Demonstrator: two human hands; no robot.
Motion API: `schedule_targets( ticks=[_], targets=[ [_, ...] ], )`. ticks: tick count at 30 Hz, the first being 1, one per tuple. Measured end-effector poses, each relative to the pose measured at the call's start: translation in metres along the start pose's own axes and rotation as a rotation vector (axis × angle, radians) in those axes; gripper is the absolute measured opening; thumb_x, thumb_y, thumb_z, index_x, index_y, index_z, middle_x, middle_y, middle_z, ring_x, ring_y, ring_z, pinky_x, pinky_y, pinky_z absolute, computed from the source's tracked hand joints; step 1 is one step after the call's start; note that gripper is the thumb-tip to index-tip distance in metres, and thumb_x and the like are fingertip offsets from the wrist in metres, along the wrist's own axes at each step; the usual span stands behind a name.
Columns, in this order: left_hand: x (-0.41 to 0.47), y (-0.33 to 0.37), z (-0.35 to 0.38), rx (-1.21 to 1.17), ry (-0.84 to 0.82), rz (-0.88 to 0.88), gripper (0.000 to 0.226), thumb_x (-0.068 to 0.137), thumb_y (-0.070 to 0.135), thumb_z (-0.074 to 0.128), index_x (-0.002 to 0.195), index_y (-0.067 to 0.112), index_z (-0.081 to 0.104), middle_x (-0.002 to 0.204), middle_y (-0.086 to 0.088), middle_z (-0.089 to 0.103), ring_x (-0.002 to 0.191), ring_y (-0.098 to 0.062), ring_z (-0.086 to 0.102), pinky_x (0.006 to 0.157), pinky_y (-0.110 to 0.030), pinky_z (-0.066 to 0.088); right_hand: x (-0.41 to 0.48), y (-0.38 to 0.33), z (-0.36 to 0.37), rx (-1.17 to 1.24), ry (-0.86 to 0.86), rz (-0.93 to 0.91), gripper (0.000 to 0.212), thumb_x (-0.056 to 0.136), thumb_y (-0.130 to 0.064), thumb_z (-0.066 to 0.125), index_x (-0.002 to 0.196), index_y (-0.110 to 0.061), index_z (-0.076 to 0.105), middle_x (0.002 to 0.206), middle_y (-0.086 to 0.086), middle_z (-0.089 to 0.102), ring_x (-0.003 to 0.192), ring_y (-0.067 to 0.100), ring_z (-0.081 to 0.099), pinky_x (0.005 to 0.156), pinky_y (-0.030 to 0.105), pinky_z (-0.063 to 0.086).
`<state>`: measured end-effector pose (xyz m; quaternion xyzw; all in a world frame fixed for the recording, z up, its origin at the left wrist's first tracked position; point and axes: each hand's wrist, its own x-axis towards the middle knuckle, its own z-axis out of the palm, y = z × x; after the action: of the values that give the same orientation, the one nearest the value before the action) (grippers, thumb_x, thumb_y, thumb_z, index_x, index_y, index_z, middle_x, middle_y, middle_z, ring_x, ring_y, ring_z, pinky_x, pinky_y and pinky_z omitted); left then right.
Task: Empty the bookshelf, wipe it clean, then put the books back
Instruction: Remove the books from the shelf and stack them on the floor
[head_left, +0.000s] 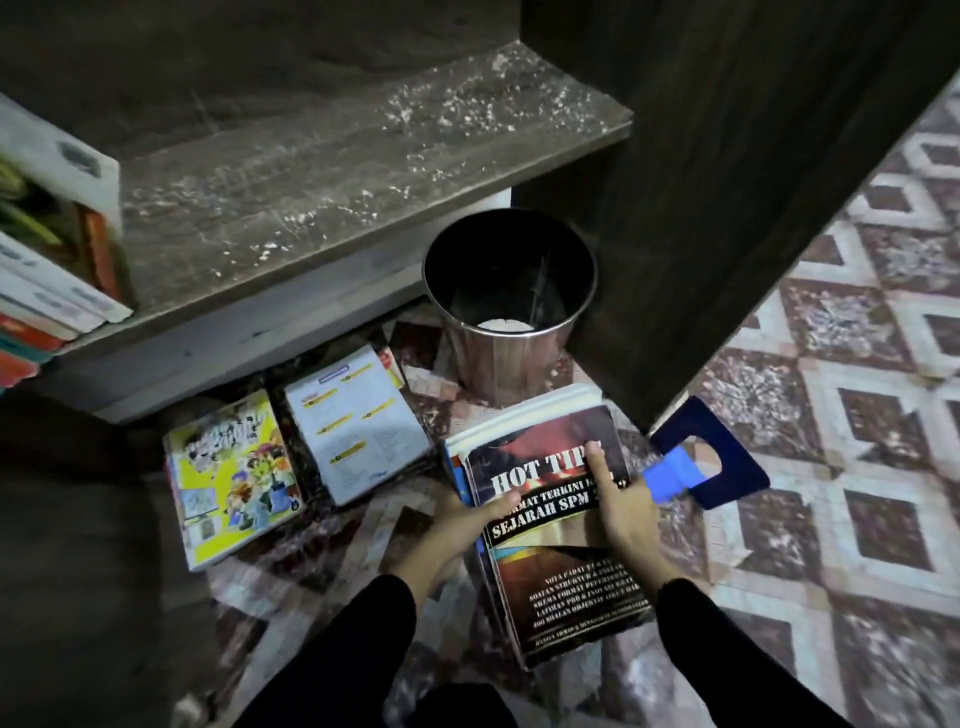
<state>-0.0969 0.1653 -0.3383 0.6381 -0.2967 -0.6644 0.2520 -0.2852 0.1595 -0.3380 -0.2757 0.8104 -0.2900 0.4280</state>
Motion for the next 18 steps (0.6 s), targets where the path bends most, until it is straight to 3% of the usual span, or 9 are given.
schedule_targets(
  ticks=[2, 4, 6, 9, 11, 13, 14, 16, 18],
  targets=[
    [0.01, -0.011, 0.001, 0.002, 0.058, -0.098, 0.095, 0.061, 0.048, 0.084, 0.136, 0.005, 0.043, 0.137, 0.0, 0.047, 0.122, -0.016, 0.05, 0.096, -0.028, 0.041, 0.015, 0.002, 0.008, -0.115, -0.026, 0.03, 0.093, 0.073, -0.08, 0.047, 0.12, -0.001, 0.058, 0.122, 0.025, 0.059, 0.115, 0.036, 0.054, 0.1, 0.04, 0.039],
    [0.021, -0.021, 0.004, 0.013, 0.105, -0.183, 0.109, 0.056, 0.059, 0.082, 0.14, 0.004, 0.038, 0.143, -0.003, 0.043, 0.128, -0.019, 0.044, 0.101, -0.032, 0.04, 0.028, 0.003, 0.016, -0.218, -0.051, 0.053, 0.096, 0.071, -0.083, 0.045, 0.117, 0.0, 0.058, 0.12, 0.024, 0.059, 0.112, 0.035, 0.056, 0.095, 0.039, 0.041],
    [0.033, -0.029, 0.005, -0.014, 0.147, -0.223, 0.115, 0.057, 0.058, 0.082, 0.142, 0.001, 0.031, 0.147, -0.011, 0.038, 0.133, -0.025, 0.04, 0.105, -0.037, 0.038, 0.039, 0.003, 0.023, -0.292, -0.072, 0.063, 0.095, 0.071, -0.083, 0.045, 0.117, 0.0, 0.058, 0.121, 0.024, 0.059, 0.113, 0.035, 0.055, 0.095, 0.038, 0.041],
    [0.049, -0.038, 0.002, -0.106, 0.178, -0.195, 0.09, 0.058, 0.042, 0.086, 0.127, -0.002, 0.049, 0.132, -0.009, 0.054, 0.117, -0.022, 0.055, 0.09, -0.028, 0.044, 0.057, 0.008, 0.033, -0.327, -0.12, 0.066, 0.099, 0.066, -0.086, 0.048, 0.115, -0.002, 0.061, 0.119, 0.021, 0.061, 0.11, 0.034, 0.058, 0.093, 0.037, 0.044],
    [0.058, -0.043, 0.0, -0.132, 0.176, -0.138, 0.065, 0.06, 0.028, 0.085, 0.112, -0.002, 0.061, 0.121, -0.01, 0.063, 0.103, -0.019, 0.061, 0.081, -0.022, 0.05, 0.069, 0.012, 0.039, -0.355, -0.15, 0.08, 0.091, 0.063, -0.086, 0.054, 0.099, -0.004, 0.069, 0.106, 0.017, 0.068, 0.097, 0.031, 0.063, 0.083, 0.036, 0.049],
    [0.06, -0.043, -0.002, -0.054, 0.216, -0.101, 0.033, 0.079, 0.005, 0.073, 0.108, -0.003, 0.061, 0.113, -0.007, 0.063, 0.094, -0.017, 0.058, 0.064, -0.014, 0.049, 0.077, 0.013, 0.042, -0.357, -0.208, 0.083, 0.066, 0.071, -0.066, 0.067, 0.093, -0.004, 0.07, 0.099, 0.014, 0.07, 0.087, 0.028, 0.065, 0.068, 0.03, 0.049],
    [0.062, -0.044, -0.005, 0.001, 0.233, -0.098, 0.028, 0.083, 0.0, 0.068, 0.109, -0.005, 0.061, 0.111, -0.009, 0.063, 0.092, -0.017, 0.056, 0.063, -0.015, 0.048, 0.079, 0.013, 0.043, -0.371, -0.233, 0.08, 0.054, 0.074, -0.053, 0.072, 0.096, -0.004, 0.07, 0.099, 0.014, 0.071, 0.083, 0.027, 0.065, 0.061, 0.028, 0.048],
    [0.069, -0.047, -0.009, 0.1, 0.253, -0.1, 0.025, 0.084, -0.001, 0.066, 0.108, -0.008, 0.061, 0.113, -0.014, 0.064, 0.091, -0.019, 0.058, 0.073, -0.024, 0.048, 0.082, 0.014, 0.043, -0.429, -0.263, 0.06, 0.039, 0.076, -0.032, 0.076, 0.102, -0.005, 0.067, 0.096, 0.011, 0.07, 0.074, 0.023, 0.063, 0.05, 0.022, 0.045],
    [0.071, -0.045, -0.013, 0.225, 0.271, -0.113, 0.026, 0.083, 0.004, 0.069, 0.106, -0.007, 0.063, 0.11, -0.013, 0.065, 0.092, -0.022, 0.061, 0.077, -0.027, 0.047, 0.083, 0.014, 0.044, -0.48, -0.262, 0.043, 0.036, 0.076, -0.025, 0.077, 0.104, -0.005, 0.066, 0.093, 0.008, 0.068, 0.074, 0.02, 0.061, 0.052, 0.02, 0.045]
  ],
)
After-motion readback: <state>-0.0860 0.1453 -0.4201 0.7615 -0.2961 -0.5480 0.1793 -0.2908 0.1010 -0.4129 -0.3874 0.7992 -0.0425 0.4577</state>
